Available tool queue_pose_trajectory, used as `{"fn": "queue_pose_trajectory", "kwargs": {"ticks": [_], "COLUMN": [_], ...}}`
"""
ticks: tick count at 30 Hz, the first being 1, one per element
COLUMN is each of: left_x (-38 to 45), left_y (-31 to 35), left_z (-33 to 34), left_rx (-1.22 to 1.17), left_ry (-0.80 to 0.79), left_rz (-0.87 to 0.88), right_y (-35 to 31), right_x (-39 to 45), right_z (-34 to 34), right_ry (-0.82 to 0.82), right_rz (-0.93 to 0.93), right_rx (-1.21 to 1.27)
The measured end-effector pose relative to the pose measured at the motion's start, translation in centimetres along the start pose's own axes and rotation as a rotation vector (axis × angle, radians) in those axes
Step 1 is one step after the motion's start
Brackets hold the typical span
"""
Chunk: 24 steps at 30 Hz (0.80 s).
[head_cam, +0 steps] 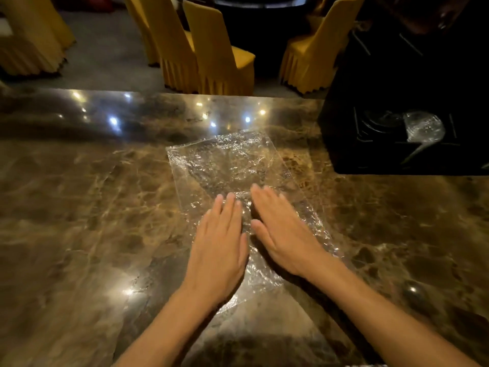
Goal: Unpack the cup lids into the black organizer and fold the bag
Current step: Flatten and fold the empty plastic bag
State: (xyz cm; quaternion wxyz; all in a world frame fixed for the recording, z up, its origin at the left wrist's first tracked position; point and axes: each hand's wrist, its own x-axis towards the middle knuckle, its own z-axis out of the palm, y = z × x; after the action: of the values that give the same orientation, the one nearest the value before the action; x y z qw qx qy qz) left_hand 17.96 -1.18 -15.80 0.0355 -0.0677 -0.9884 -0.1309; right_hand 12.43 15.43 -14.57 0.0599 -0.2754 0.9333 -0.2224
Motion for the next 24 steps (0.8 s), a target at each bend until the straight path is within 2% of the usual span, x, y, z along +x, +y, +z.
{"fn": "queue_pose_trajectory", "kwargs": {"ticks": [2,5,9,12,15,16,18,21,24], "left_x": [1.7,1.3,-0.7,0.7,4.7,6.0,7.3,6.1,4.3], "left_y": [0.1,-2.7,-7.0,-6.9,-4.4,-3.7,-3.8,-7.7,-10.9], "left_z": [0.5,0.5,-0.7,-1.3,-0.7,-0.2,0.5,-0.2,-1.5], "left_rx": [0.05,0.24,0.235,0.123,-0.117,-0.11,0.068,0.237,0.137], "left_ry": [-0.089,-0.153,-0.125,0.009,0.113,0.086,-0.016,-0.088,-0.012], "left_rz": [0.044,-0.002,-0.137,-0.225,-0.064,0.001,0.043,-0.116,-0.262], "right_y": [-1.0,1.4,6.2,7.4,3.8,2.6,2.6,6.7,9.9], "right_x": [1.8,2.3,1.5,2.7,5.9,6.8,7.7,7.3,6.6], "right_z": [1.2,1.3,-0.4,-2.3,-1.7,-1.0,0.0,-1.0,-2.7], "right_ry": [-0.094,-0.113,-0.09,-0.032,0.025,-0.017,-0.1,-0.051,0.026], "right_rz": [-0.08,-0.074,0.159,0.314,0.048,-0.043,-0.116,0.042,0.246], "right_rx": [-0.009,-0.299,-0.382,-0.346,-0.179,-0.159,-0.262,-0.391,-0.275]}}
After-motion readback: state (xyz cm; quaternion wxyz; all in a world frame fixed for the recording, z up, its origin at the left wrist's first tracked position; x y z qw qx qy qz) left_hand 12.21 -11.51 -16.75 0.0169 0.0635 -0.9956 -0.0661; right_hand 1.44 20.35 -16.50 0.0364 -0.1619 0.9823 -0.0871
